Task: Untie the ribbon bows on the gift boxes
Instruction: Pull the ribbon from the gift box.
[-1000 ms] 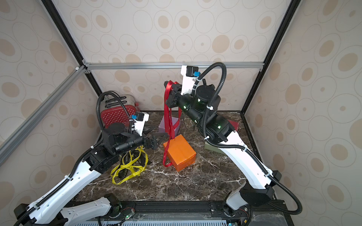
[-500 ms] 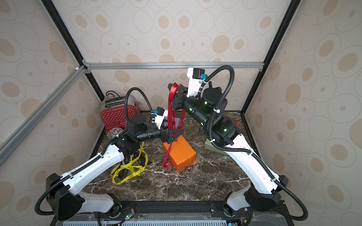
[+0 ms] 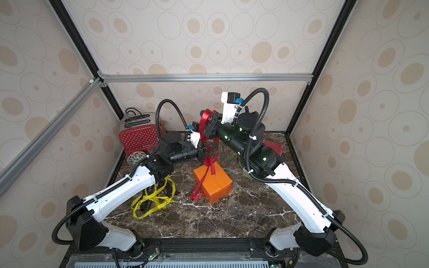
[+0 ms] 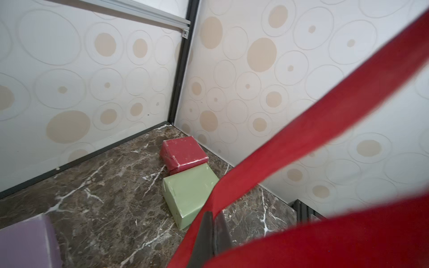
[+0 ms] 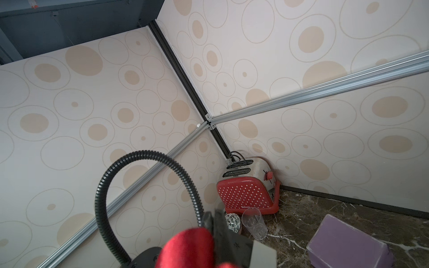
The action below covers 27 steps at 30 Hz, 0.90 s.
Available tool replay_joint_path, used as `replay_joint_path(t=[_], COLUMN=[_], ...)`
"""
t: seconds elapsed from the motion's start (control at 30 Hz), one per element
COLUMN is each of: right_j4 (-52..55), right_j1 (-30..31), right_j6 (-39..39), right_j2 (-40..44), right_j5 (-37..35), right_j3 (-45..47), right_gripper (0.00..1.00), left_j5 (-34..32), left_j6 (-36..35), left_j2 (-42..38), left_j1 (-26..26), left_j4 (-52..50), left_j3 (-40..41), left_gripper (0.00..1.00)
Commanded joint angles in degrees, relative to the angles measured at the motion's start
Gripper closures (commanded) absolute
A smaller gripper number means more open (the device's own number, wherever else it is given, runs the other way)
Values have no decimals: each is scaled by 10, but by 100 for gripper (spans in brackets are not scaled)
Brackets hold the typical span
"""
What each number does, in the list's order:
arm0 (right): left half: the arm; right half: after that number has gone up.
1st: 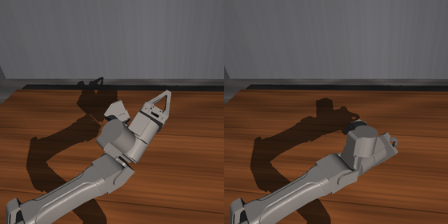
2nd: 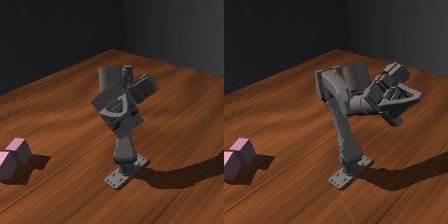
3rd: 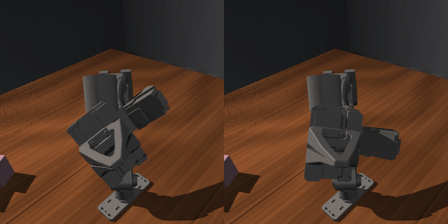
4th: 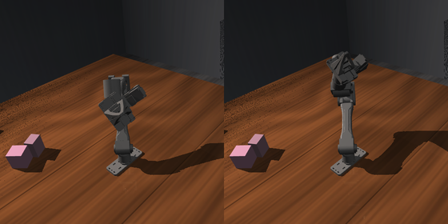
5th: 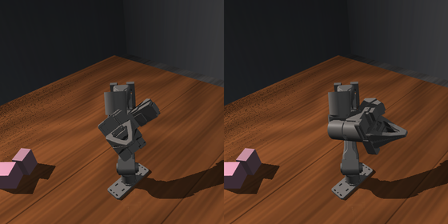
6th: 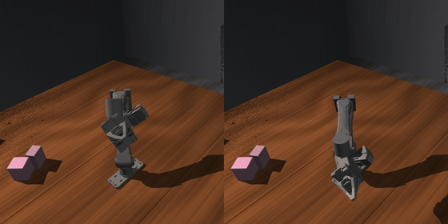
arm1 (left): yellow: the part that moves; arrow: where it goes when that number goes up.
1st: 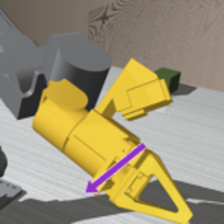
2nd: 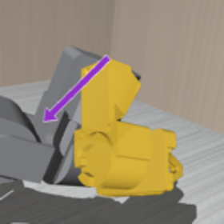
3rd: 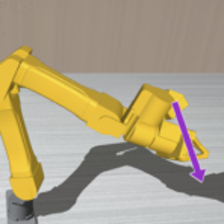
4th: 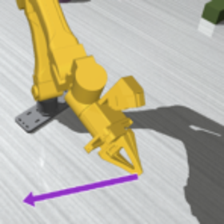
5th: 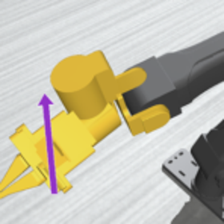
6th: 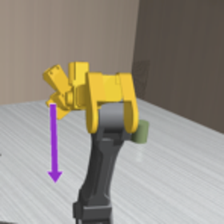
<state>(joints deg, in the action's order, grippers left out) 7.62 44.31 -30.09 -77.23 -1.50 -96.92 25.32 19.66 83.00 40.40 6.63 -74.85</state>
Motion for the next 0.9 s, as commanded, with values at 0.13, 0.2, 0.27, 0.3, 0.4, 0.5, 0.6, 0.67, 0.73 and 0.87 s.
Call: replay_joint_path(t=[0.13,0.2,0.27,0.3,0.4,0.5,0.6,0.67,0.73,0.87], right_j4=[-19,-10,14,27,49,61,61,35,5,-19], right_j1=[-21,-25,-31,-35,-41,-41,-41,-41,-41,-41], right_j6=[-37,-41,-46,-50,-44,-16,6,13,22,49], right_j2=[58,70,74,73,62,48,49,60,76,91], right_j5=[-10,-13,-10,0,62,127,151,156,162,146], right_j3=[84,107,125,128,141,153,182,221,270,343], right_gripper=[100,100,91,81,50,26,19,16,14,14], left_j5=[-166,-234,-320,-356,-448,-519,-572,-585,-601,-611], left_j6=[-15,-14,-12,-12,-20,-49,-86,-114,-141,-183], left_j2=[-69,-94,-129,-143,-194,-237,-256,-261,-261,-245], left_j1=[2,2,2,2,1,1,1,1,1,1], left_j4=[-39,-67,-103,-119,-172,-230,-294,-324,-355,-402], left_j3=[39,44,49,50,50,24,-32,-72,-126,-231], left_gripper=[100,100,100,100,100,100,100,100,100,100])
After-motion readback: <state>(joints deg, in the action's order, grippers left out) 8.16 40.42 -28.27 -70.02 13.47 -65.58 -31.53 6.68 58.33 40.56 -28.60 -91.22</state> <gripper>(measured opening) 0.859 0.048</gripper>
